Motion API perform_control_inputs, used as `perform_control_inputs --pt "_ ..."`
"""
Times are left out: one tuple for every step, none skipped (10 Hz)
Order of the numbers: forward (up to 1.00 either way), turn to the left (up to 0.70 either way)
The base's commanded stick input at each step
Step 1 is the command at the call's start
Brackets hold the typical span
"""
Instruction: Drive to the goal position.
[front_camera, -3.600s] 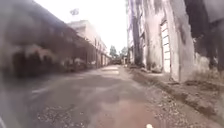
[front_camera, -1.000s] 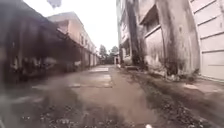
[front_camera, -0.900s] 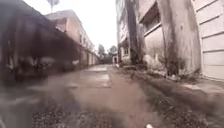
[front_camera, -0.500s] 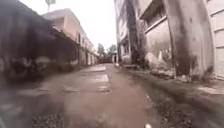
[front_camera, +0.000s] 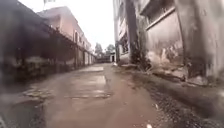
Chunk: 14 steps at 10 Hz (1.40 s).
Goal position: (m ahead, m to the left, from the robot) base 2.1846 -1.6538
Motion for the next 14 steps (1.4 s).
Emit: perform_control_inputs --pt "0.85 0.00" --pt "0.85 0.00" --pt "0.85 0.00" --pt "0.85 0.00" --pt "0.85 0.00" --pt "0.85 0.00" --pt "0.85 0.00" --pt "0.85 0.00" --pt "0.85 0.00" --pt "0.85 0.00" --pt "0.85 0.00" --pt "0.85 0.00" --pt "0.85 0.00" --pt "0.85 0.00"
